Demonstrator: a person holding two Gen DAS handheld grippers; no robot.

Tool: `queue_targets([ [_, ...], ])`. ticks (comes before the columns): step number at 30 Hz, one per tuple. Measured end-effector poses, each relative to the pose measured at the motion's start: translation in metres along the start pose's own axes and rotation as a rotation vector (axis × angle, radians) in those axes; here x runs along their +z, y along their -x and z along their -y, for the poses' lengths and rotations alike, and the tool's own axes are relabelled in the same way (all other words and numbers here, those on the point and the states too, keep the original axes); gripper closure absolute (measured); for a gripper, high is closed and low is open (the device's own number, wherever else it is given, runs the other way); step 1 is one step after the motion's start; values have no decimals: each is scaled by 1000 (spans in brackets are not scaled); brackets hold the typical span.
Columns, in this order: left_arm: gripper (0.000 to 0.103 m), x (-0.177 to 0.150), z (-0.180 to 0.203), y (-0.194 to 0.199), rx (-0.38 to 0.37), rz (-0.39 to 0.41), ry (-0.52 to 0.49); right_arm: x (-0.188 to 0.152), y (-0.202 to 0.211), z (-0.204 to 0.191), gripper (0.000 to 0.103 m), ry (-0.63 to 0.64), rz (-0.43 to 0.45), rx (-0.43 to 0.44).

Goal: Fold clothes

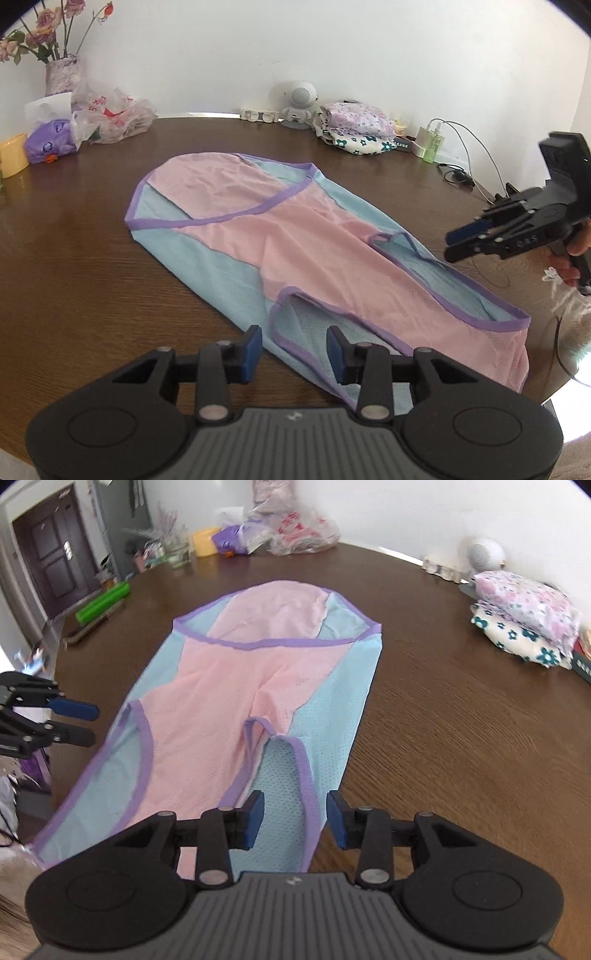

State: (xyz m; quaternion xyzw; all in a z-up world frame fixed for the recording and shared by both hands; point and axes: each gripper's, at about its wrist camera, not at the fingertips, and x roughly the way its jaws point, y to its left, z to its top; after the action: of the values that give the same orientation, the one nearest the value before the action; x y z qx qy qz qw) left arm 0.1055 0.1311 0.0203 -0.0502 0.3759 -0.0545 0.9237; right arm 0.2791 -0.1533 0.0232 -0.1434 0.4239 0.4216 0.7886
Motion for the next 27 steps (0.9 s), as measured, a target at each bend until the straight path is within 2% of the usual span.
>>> queue_targets([
  [3,65,22,-25,-2,56,-10,6,-16,21,-10,63,-75,-1,-5],
  [5,65,40,-45,-10,92,-37,6,-29,33,-19,54,-110,-6,-39],
  [8,65,71,-76,-31,140,-73,18,-50,48,-27,49,-172,-17,-108],
  [10,67,92,-92,-49,164,-82,14,-63,54,-27,41,-250,-30,-142],
  [15,69,133,-105,-97,187,-58,-70,-88,50,-17,41,-499,-52,-223],
  [17,79,138,-101,-113,191,-60,-130,-95,46,-14,42,-578,-53,-252],
  [19,82,140,-98,-127,176,-71,-188,-98,42,-16,45,-622,-41,-260],
  [21,93,139,-97,-136,175,-86,-237,-96,37,-19,47,-624,-39,-256],
  [22,99,138,-96,-140,180,-102,-259,-95,34,-21,54,-610,-45,-247],
  [23,99,136,-95,-143,184,-119,-286,-93,32,-24,63,-589,-51,-254],
  [24,100,134,-94,-146,187,-134,-312,-92,31,-26,67,-562,-56,-268],
  [26,102,127,-89,-146,195,-138,-368,-89,28,-29,86,-518,-67,-295],
  [27,102,124,-87,-144,202,-142,-389,-88,28,-28,91,-504,-74,-305],
])
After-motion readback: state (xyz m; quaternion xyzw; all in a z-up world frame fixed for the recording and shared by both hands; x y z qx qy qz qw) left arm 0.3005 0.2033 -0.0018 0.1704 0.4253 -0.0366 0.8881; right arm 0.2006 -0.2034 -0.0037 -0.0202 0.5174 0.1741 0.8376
